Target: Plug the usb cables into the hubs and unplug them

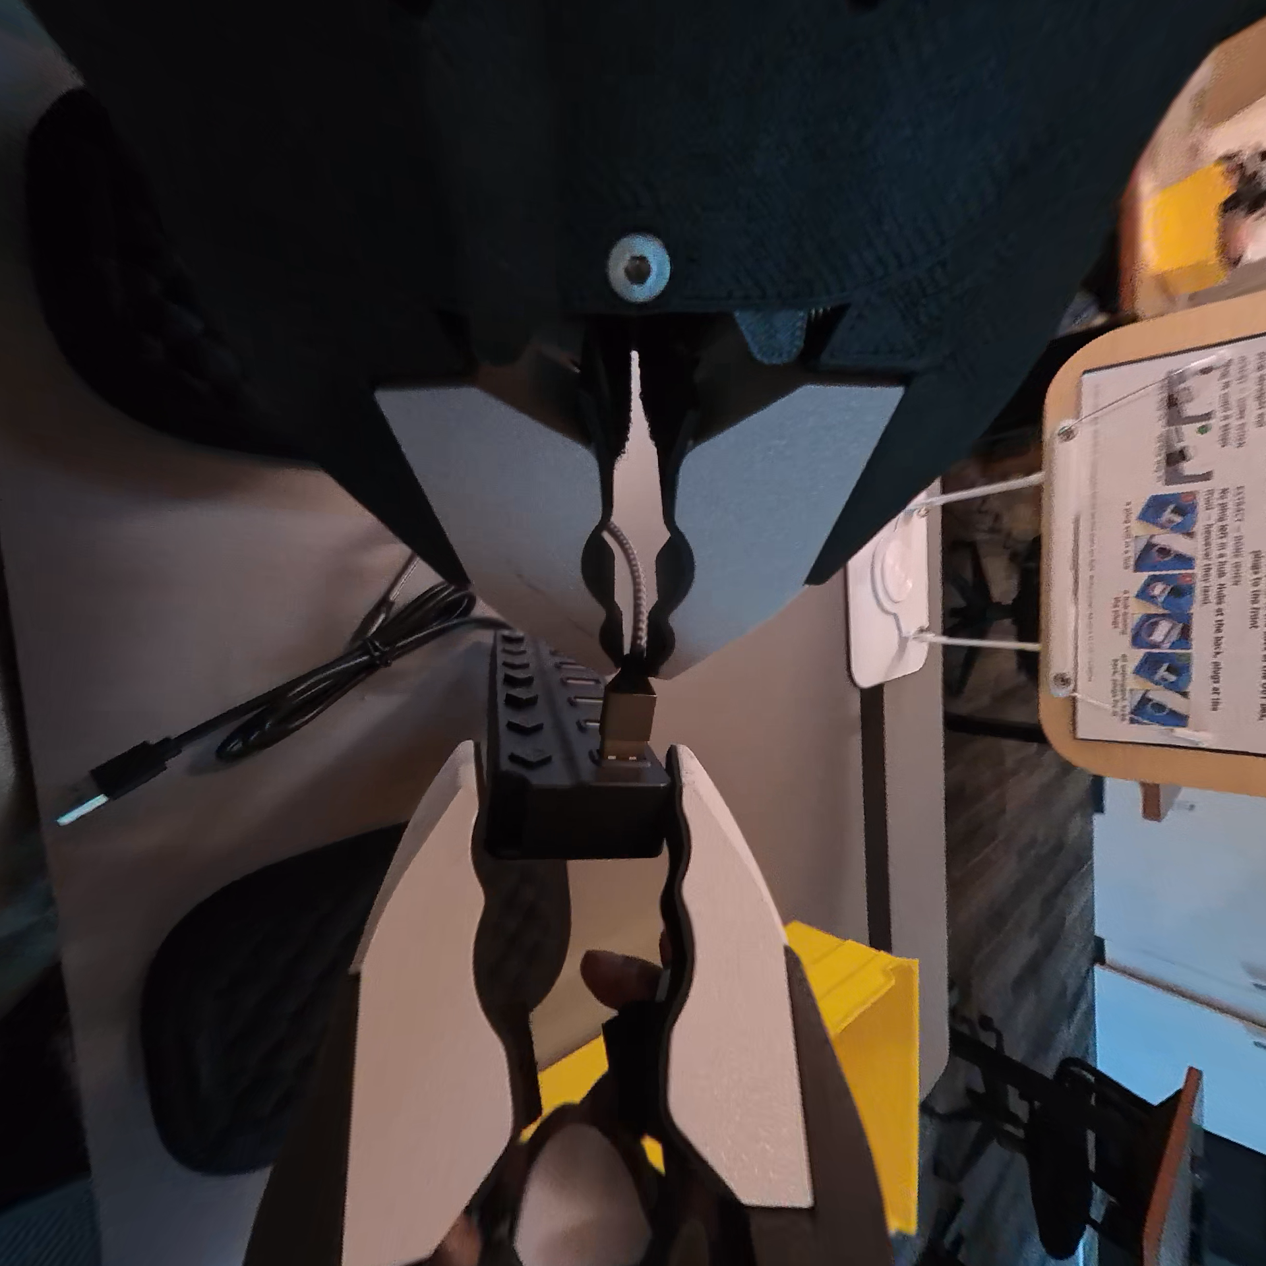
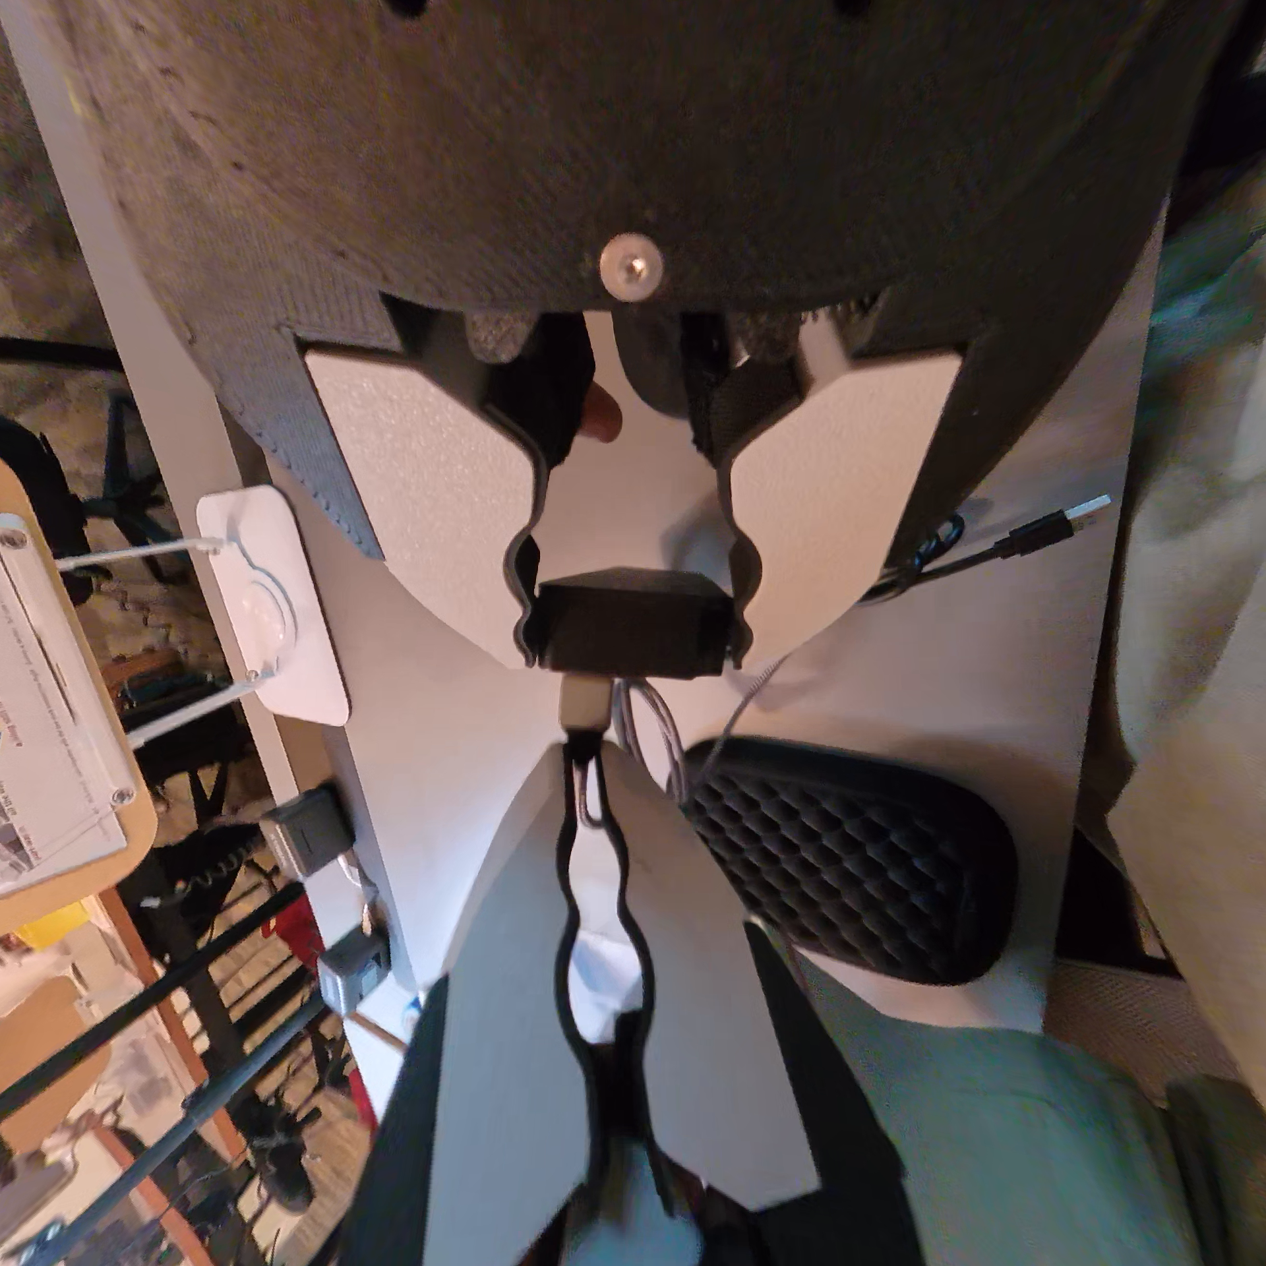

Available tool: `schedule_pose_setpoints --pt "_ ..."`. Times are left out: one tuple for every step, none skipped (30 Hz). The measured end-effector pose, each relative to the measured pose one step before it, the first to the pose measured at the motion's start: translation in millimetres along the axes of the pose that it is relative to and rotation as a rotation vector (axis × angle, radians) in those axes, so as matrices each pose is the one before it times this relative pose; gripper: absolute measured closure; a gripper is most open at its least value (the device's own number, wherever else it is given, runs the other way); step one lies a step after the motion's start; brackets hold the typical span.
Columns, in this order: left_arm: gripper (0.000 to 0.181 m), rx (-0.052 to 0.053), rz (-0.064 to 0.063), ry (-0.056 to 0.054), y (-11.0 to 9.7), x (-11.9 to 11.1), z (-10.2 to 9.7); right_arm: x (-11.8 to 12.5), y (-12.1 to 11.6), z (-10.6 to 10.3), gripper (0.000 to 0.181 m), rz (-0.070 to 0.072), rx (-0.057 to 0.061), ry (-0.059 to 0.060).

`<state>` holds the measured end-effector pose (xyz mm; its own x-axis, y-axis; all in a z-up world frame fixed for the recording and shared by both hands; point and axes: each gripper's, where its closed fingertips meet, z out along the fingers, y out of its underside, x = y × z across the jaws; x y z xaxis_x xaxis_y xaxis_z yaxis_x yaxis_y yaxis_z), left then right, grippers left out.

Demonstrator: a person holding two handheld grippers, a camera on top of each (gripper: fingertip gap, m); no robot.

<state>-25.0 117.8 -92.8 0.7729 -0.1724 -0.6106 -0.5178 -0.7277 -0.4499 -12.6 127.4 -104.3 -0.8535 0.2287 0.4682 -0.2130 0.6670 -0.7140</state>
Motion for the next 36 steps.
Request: schedule_pose_setpoints --pt "0.175 0.0481 -0.0188 0.0277 -3.66 1.44 0.46 -0.59 -0.53 0.40 0.128 -0.0065 0.0110 0.0011" --pt "0.175 0.0195 -0.0077 0.0194 0.27 0.61 0.95 -0.27 0.52 0.11 0.128 -0.0034 0.0037 0.0019" --pt "0.175 0.0252 -0.0060 0.0103 -1.16 0.30 0.74 0.01 0.76 -0.66 0.128 0.0020 0.0041 -0.0011" --pt "0.175 0.0233 -0.0104 0.0079 -1.82 0.24 0.98 0.12 1.09 -0.60 0.128 0.0024 0.0047 -0.0019" --pt "0.175 0.0201 0.0023 0.0073 -1.26 0.32 1.42 0.35 1.15 -0.34 0.128 0.0019 0.0029 0.0000" --pt "0.175 0.0195 0.0036 0.0035 -1.17 -0.27 1.34 0.22 1.03 -0.42 0.128 0.0034 0.0019 0.0011" --pt "0.174 0.0208 -0.0092 0.0053 -1.67 0.12 1.22 0.07 1.13 -0.82 0.128 0.0025 0.0010 0.0007" --pt "0.174 0.0173 -0.0131 0.0072 -1.51 0.78 1.26 -0.76 1.15 -0.75 0.128 -0.0009 0.0008 0.0000" --pt "0.174 0.0176 -0.0061 0.0073 -1.45 1.19 1.20 -1.29 0.79 -0.52 0.128 -0.0029 0.0018 -0.0004" --pt "0.174 0.0125 -0.0070 0.0068 -0.96 1.19 0.83 -0.93 0.60 -0.28 0.128 -0.0017 0.0015 0.0019" --pt "0.174 0.0069 -0.0063 0.0026 -0.46 0.47 0.47 -0.26 0.40 -0.24 0.128 0.0004 0.0002 0.0035" --pt "0.174 0.0044 -0.0032 -0.0015 -0.39 0.05 0.45 0.14 0.43 -0.42 0.127 0.0021 -0.0011 0.0032" --pt "0.174 0.0062 -0.0046 -0.0057 -0.45 -0.42 0.56 0.33 0.57 -0.74 0.127 0.0041 -0.0005 0.0028" --pt "0.173 0.0124 -0.0143 -0.0062 -0.74 -0.36 0.73 0.24 0.63 -1.28 0.127 0.0050 0.0021 0.0020" --pt "0.173 0.0211 -0.0219 -0.0040 -1.04 0.12 0.76 -0.18 0.43 -1.71 0.127 0.0021 0.0063 0.0020" --pt "0.171 0.0400 -0.0239 0.0031 -2.47 1.47 0.48 -0.76 0.08 -1.72 0.127 -0.0025 0.0096 0.0022" --pt "0.161 0.0599 -0.0235 0.0247 -3.42 4.40 0.04 -1.17 0.73 -1.71 0.127 -0.0077 0.0066 0.0024" --pt "0.145 0.0444 -0.0225 0.0250 0.60 3.74 0.41 -1.35 1.85 -2.00 0.127 -0.0116 0.0012 0.0023" --pt "0.133 0.0129 -0.0139 0.0092 6.90 0.36 1.03 -1.11 2.25 -2.23 0.127 -0.0102 0.0016 0.0013" --pt "0.124 0.0046 -0.0136 -0.0011 9.53 -1.23 1.84 -0.94 2.17 -2.16 0.127 -0.0060 0.0055 -0.0002" --pt "0.118 0.0153 -0.0123 0.0045 7.94 -0.15 3.02 -0.72 1.78 -1.85 0.127 -0.0032 0.0080 -0.0019" --pt "0.113 0.0187 -0.0047 0.0103 6.25 1.38 4.00 -0.49 1.69 -1.36 0.127 -0.0043 0.0076 -0.0032" --pt "0.108 0.0013 0.0117 -0.0042 6.32 -0.21 4.49 -0.77 1.46 -0.94 0.127 -0.0100 0.0060 -0.0041" --pt "0.104 -0.0135 0.0321 -0.0118 6.45 -0.82 4.74 -0.79 1.00 -0.58 0.127 -0.0132 0.0045 -0.0037" --pt "0.102 -0.0189 0.0365 -0.0130 5.52 -0.78 4.68 -0.60 0.08 -0.04 0.127 -0.0110 0.0039 -0.0029" --pt "0.102 -0.0180 0.0351 0.0006 3.98 1.54 4.85 -0.70 -0.83 0.24 0.127 -0.0108 0.0037 -0.0031" --pt "0.102 -0.0124 0.0311 0.0173 2.26 4.28 5.07 -0.78 -1.82 0.78 0.127 -0.0148 0.0041 -0.0038" --pt "0.105 -0.0036 0.0217 0.0153 0.79 4.04 4.89 -1.05 -2.48 1.06 0.127 -0.0177 0.0046 -0.0048" --pt "0.110 -0.0130 0.0224 -0.0032 1.93 1.17 4.31 -1.01 -2.66 1.23 0.127 -0.0174 0.0046 -0.0054" --pt "0.116 -0.0247 0.0307 -0.0175 3.14 -0.98 3.45 -0.66 -2.54 1.46 0.127 -0.0141 0.0040 -0.0047" --pt "0.123 -0.0149 0.0291 -0.0170 1.76 -0.88 2.37 -0.37 -2.00 1.51 0.128 -0.0096 0.0020 -0.0041" --pt "0.129 -0.0045 0.0165 0.0132 0.32 3.31 1.49 -0.20 -0.79 1.21 0.128 -0.0040 -0.0023 -0.0060" --pt "0.129 -0.0066 -0.0089 -0.0049 0.95 0.05 0.52 0.10 0.27 0.75 0.127 0.0006 -0.0041 -0.0042" --pt "0.129 -0.0010 -0.0154 -0.0011 0.88 -0.16 -0.59 0.45 0.40 0.33 0.128 0.0032 0.0024 -0.0010" --pt "0.130 0.0064 -0.0165 0.0043 0.19 0.10 -0.87 0.40 0.22 -0.21 0.127 0.0102 0.0094 -0.0008" --pt "0.130 0.0028 -0.0175 0.0094 0.06 0.60 -0.58 0.87 1.64 -0.90 0.127 0.0256 0.0051 0.0008"
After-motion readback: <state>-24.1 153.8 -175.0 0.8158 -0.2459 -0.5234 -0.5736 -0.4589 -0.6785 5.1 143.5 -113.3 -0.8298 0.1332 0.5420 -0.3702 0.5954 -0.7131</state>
